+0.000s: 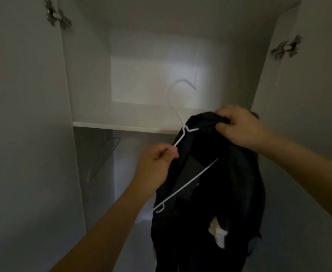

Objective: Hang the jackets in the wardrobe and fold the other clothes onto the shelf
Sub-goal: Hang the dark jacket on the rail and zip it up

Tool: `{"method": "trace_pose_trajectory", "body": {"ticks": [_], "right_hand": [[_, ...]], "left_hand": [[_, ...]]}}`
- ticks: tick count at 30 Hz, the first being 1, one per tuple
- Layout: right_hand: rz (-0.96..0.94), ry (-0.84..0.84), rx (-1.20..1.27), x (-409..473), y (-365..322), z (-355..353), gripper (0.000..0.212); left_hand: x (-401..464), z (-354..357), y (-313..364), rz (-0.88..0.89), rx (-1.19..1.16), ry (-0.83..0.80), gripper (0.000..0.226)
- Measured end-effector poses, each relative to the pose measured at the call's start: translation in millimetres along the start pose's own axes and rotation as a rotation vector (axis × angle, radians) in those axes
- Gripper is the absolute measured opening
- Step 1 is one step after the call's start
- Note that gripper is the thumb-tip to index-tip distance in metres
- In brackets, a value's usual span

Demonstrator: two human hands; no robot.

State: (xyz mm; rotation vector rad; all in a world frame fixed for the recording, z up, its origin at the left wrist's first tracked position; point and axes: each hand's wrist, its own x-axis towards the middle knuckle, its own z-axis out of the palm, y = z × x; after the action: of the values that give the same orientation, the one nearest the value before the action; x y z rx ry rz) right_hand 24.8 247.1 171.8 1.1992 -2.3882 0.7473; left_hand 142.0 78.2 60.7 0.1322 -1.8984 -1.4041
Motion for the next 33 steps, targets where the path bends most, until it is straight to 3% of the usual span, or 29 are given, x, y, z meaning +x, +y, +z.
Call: {"method": "trace_pose_trajectory", "body": {"ticks": [4, 8, 9, 11, 13, 14, 16, 18, 19, 21, 24, 27, 29, 33], "right_hand": [[-0.063, -0.106, 0.033, 9, 2, -14, 0.010], [-0.181, -0.058, -0.387, 21, 3, -5, 0.042], [-0.175, -0.021, -0.419, 22, 6, -1, 0.042], [-0.130, 0.048, -0.401, 23, 19, 6, 0.035], [-0.063, 0.111, -0.296, 22, 30, 6, 0.030], [-0.037, 0.146, -0.236, 20, 35, 5, 0.028], [-0.016, 0.203, -0.137, 17, 42, 2, 0.022], [-0.019, 0.217, -0.100, 14, 45, -1, 0.019], [-0.017, 0.207, -0.091, 13, 46, -2, 0.020], [-0.015, 0.184, -0.091, 6, 47, -6, 0.021], [0.042, 0.165, -0.103, -4, 60, -16, 0.021], [0.055, 0.048, -0.102, -20, 76, -26, 0.026], [0.004, -0.037, -0.206, -31, 81, -25, 0.032], [-0.110, 0.052, -0.389, -46, 82, -25, 0.036]], "left_hand": [[19, -3, 6, 0.094, -0.045, 0.025, 0.028], [33, -6, 5, 0.164, 0.074, 0.031, 0.012], [33, -7, 0, 0.232, 0.217, 0.124, 0.012], [23, -10, -19, 0.351, 0.435, 0.445, 0.045], [-4, -8, -50, 0.295, 0.408, 0.602, 0.068], [-21, -3, -68, 0.154, 0.373, 0.524, 0.081], [-50, 8, -103, -0.277, 0.277, 0.093, 0.103], [-65, 22, -124, -0.608, -0.042, -0.296, 0.093], [-65, 30, -132, -0.679, -0.183, -0.360, 0.077], [-58, 43, -138, -0.669, -0.154, -0.337, 0.047], [-31, 44, -136, -0.493, 0.220, -0.198, 0.037], [9, 13, -119, -0.542, 0.060, -0.062, 0.032], [37, -12, -102, -0.578, -0.037, -0.073, 0.026], [84, -50, -56, -0.658, 0.012, -0.136, 0.024]]}}
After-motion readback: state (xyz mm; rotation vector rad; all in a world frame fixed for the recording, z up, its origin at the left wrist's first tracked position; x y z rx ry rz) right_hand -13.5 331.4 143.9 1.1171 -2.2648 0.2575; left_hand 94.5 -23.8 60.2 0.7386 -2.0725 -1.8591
